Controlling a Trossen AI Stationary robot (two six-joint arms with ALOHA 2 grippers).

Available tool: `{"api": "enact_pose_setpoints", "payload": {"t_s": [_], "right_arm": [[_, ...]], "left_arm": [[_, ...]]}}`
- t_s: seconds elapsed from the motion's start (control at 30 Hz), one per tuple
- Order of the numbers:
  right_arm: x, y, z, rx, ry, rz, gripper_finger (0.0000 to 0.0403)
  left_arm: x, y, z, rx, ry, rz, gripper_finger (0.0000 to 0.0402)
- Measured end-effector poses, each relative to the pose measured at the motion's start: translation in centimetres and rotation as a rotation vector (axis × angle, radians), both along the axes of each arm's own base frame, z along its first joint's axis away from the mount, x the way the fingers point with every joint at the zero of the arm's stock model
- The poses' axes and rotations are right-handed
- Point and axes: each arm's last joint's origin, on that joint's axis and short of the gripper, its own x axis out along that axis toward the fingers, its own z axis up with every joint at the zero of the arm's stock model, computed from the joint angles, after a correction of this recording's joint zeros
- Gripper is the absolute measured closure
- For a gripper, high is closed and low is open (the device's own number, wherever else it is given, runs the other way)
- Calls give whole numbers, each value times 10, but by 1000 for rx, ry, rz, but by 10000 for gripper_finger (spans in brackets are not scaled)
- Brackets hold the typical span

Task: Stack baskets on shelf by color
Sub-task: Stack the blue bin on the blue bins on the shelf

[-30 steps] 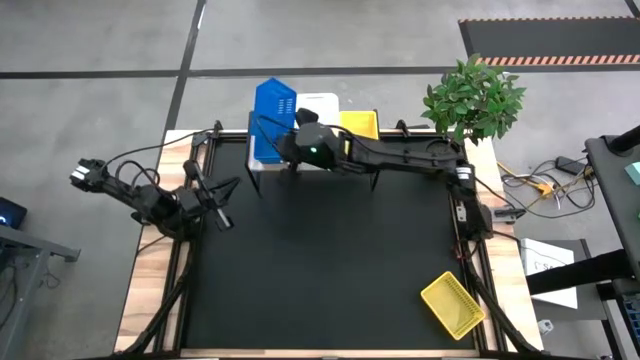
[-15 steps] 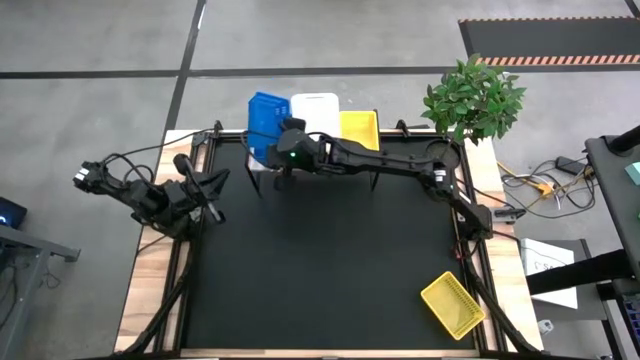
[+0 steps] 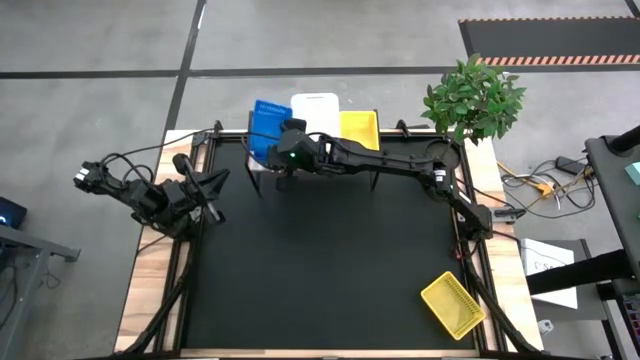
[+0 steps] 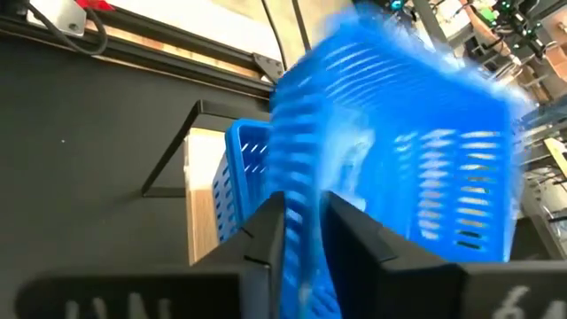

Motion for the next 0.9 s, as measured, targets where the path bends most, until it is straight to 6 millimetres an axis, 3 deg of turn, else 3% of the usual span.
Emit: {"api": "enact_pose_setpoints", "payload": {"t_s": [0.27,0.5,0.67,0.9], "right_arm": [[-1,0,1,14,-13,-10,292],[-3,9,11,9,-35,7,276],[-12,31,30,1,-51,53,293],[-41,71,53,32,43,119,343]], "left_arm": [[0,0,0,0,1,0,402],[0,0,0,2,5,0,402],[1,-1,-2,9,20,0,402],[9,-3,-13,26,137,-7,402]]}}
